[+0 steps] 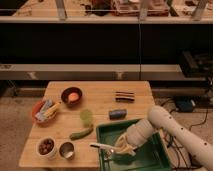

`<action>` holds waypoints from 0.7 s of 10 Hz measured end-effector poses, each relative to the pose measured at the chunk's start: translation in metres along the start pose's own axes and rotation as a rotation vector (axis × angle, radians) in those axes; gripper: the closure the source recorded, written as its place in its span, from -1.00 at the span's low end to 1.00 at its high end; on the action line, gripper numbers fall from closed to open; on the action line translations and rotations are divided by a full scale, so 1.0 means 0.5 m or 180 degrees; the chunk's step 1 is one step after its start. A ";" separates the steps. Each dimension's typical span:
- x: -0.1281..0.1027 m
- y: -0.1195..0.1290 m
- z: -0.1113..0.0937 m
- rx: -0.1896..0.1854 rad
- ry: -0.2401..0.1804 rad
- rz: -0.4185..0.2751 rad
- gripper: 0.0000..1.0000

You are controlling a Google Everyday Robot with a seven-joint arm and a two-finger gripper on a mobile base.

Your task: Wipe tray with brush

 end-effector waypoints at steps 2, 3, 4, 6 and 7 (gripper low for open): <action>-0.047 -0.011 0.058 -0.0150 0.0006 -0.0123 1.00; -0.066 -0.018 0.084 -0.0235 0.0008 -0.0192 1.00; -0.077 -0.024 0.099 -0.0276 0.0015 -0.0236 1.00; -0.075 -0.051 0.105 -0.0265 0.0071 -0.0278 1.00; -0.060 -0.067 0.102 -0.0230 0.0120 -0.0285 1.00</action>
